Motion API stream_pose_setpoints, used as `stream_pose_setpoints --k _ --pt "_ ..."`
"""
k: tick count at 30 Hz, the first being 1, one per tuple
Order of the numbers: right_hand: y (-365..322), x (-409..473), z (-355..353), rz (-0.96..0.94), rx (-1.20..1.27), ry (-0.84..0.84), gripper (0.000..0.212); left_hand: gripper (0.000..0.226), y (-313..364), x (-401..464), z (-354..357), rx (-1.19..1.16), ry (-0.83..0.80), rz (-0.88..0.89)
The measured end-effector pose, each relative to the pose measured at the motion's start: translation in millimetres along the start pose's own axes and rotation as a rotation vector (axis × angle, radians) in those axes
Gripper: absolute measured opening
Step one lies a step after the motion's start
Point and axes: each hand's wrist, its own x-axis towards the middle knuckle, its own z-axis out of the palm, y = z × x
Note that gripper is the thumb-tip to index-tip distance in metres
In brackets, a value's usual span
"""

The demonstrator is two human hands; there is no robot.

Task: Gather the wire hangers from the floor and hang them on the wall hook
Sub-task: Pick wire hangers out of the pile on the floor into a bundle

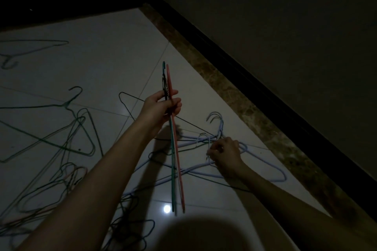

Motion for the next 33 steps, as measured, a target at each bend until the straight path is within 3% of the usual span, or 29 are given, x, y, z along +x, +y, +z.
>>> stream_pose_setpoints --k 5,10,15,21,24,27,29,33 --pt "4 -8 6 -0.041 -0.101 -0.048 0.015 0.019 2 -6 -1 -0.007 0.004 -0.006" --pt "-11 -12 -1 0.013 -0.080 -0.074 0.042 0.023 3 -14 -8 0.009 0.011 -0.015" --pt "-19 -19 -11 0.098 0.061 -0.078 0.025 0.023 12 -24 -18 0.019 0.039 0.006" --pt "-32 -20 -30 0.009 0.225 -0.055 0.015 0.019 23 -33 -23 0.006 0.047 0.024" --pt "-35 -19 -32 0.035 0.289 -0.086 0.025 0.018 26 -36 -24 0.008 0.050 0.031" --pt "-33 -23 -29 0.048 0.250 -0.147 0.014 0.017 27 -36 -23 0.011 0.039 0.038" --pt "-31 -25 -29 0.022 0.229 -0.159 0.019 0.017 27 -36 -22 0.015 0.034 0.040" --pt "-26 -17 -33 0.114 0.373 -0.105 0.015 0.017 24 -32 -18 0.011 0.033 0.041"
